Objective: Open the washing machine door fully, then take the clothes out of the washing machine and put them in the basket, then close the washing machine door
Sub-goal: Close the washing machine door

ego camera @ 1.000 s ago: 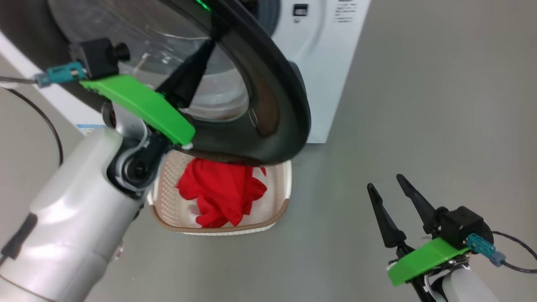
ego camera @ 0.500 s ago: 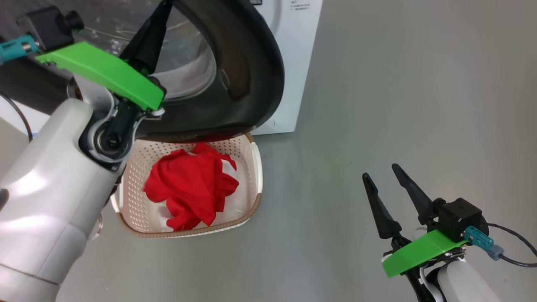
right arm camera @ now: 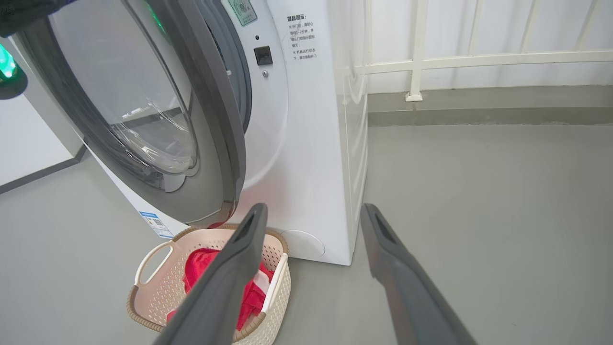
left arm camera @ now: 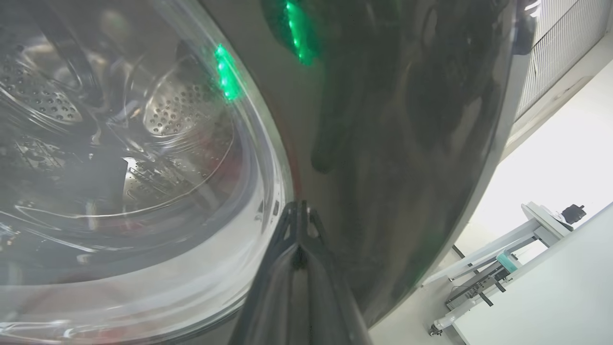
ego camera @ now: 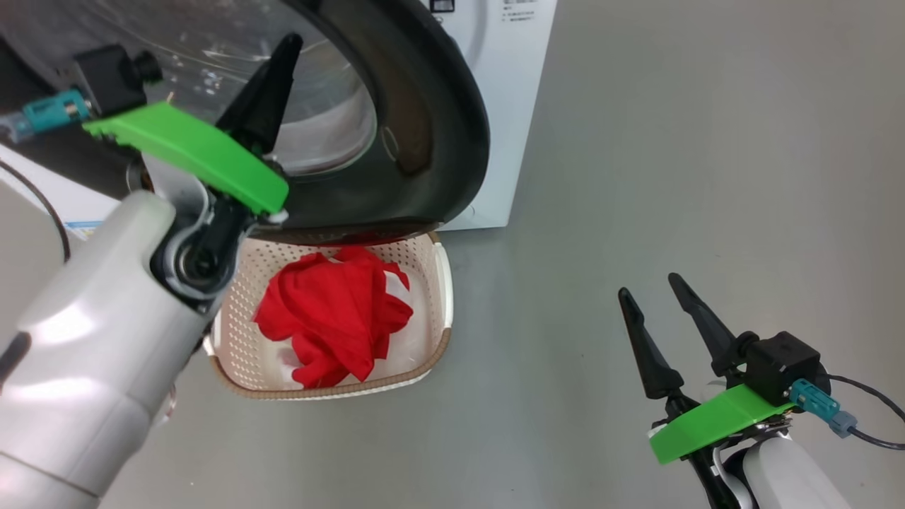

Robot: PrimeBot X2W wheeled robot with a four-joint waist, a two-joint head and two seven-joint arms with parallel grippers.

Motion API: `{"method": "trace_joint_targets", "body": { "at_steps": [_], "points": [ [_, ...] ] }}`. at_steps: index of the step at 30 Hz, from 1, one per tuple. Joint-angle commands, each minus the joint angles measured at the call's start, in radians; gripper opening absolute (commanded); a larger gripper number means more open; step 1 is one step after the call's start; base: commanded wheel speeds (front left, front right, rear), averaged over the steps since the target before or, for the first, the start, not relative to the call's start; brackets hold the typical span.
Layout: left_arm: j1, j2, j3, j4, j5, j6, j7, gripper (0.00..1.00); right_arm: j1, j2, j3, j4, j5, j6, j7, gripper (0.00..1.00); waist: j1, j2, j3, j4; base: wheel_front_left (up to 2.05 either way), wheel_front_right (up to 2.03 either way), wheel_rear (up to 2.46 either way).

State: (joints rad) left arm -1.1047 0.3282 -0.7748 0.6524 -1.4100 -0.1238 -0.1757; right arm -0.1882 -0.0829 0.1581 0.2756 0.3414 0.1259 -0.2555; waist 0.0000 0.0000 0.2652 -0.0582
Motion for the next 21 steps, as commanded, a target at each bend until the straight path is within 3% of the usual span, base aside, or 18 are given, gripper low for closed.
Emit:
{"method": "trace_joint_targets", "body": {
  "at_steps": [1, 6, 7, 11, 13, 15, 16, 17, 21],
  "points": [
    [0.006, 0.046, 0.020, -0.022, -0.013, -0.007, -0.018, 0.00, -0.010, 0.000, 0.012, -0.023, -0.015, 0.005, -0.006, 1.00, 0.0000, 0.0000, -0.011, 0.013, 0.00, 0.00, 0.00],
    [0.073, 0.055, 0.020, -0.039, -0.040, -0.007, -0.054, 0.00, 0.001, -0.009, 0.007, -0.022, -0.015, 0.005, -0.006, 1.00, 0.0000, 0.0000, -0.029, 0.038, 0.00, 0.00, 0.00],
    [0.090, 0.058, 0.017, -0.042, -0.039, -0.007, -0.060, 0.05, 0.004, -0.010, 0.005, -0.022, -0.014, 0.005, -0.006, 1.00, 0.0000, 0.0000, -0.033, 0.043, 0.00, 0.00, 0.00],
    [0.158, 0.071, 0.009, -0.050, -0.027, -0.007, -0.077, 0.42, 0.016, -0.015, 0.001, -0.022, -0.013, 0.005, -0.006, 1.00, 0.0000, 0.0000, -0.050, 0.060, 0.00, 0.00, 0.00],
    [0.194, 0.076, 0.014, -0.054, -0.021, -0.007, -0.082, 0.51, 0.022, -0.017, 0.000, -0.022, -0.013, 0.005, -0.006, 1.00, 0.0000, 0.0000, -0.057, 0.067, 0.00, 0.00, 0.00],
    [0.232, 0.082, 0.017, -0.056, -0.007, -0.007, -0.084, 0.76, 0.028, -0.019, -0.002, -0.022, -0.012, 0.005, -0.006, 1.00, 0.0000, 0.0000, -0.065, 0.073, 0.00, 0.00, 0.00],
    [0.250, 0.085, 0.023, -0.057, 0.001, -0.007, -0.085, 0.95, 0.030, -0.020, -0.002, -0.022, -0.011, 0.005, -0.006, 1.00, 0.0000, 0.0000, -0.068, 0.076, 0.00, 0.00, 0.00],
    [0.267, 0.086, 0.037, -0.058, 0.011, -0.007, -0.085, 1.00, 0.034, -0.022, -0.004, -0.022, -0.011, 0.005, -0.006, 1.00, 0.0000, 0.0000, -0.072, 0.079, 0.00, 0.00, 0.00],
    [0.350, 0.087, 0.110, -0.070, 0.073, -0.007, -0.086, 1.00, 0.044, -0.030, -0.006, -0.023, -0.008, 0.005, -0.006, 1.00, 0.0000, 0.0000, -0.085, 0.084, 0.00, 0.00, 0.00]
  ]
}}
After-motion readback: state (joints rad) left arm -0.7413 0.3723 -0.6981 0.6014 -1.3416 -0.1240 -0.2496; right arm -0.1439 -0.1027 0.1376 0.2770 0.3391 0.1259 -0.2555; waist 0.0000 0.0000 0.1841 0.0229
